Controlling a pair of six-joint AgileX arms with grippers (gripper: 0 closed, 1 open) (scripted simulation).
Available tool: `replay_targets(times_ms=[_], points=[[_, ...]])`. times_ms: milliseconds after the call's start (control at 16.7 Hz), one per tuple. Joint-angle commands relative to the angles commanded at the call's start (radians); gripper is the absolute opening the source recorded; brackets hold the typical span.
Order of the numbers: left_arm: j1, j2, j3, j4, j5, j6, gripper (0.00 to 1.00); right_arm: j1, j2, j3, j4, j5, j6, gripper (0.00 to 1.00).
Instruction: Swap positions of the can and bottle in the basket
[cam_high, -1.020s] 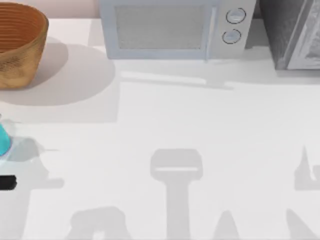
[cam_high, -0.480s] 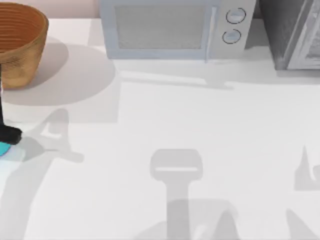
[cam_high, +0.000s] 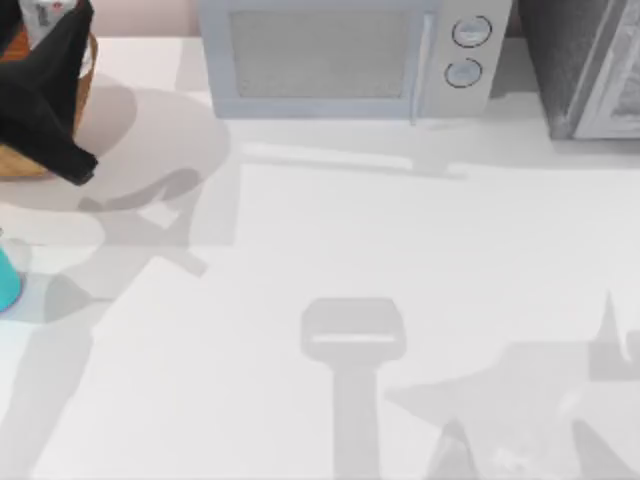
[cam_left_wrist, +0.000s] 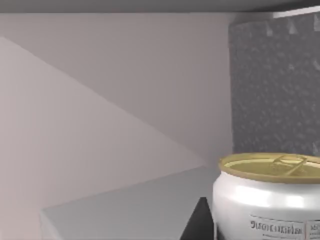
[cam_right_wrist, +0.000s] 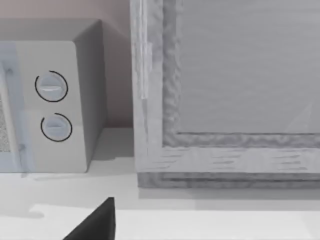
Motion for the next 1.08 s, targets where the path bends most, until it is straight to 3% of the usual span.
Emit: replay_targets(times_ms=[1080], points=[[-0.135, 0.88, 0.403, 0.492, 0.408, 0.02, 0.0, 0.0, 0.0, 0.0, 0.0, 0.0, 0.0, 1.0]])
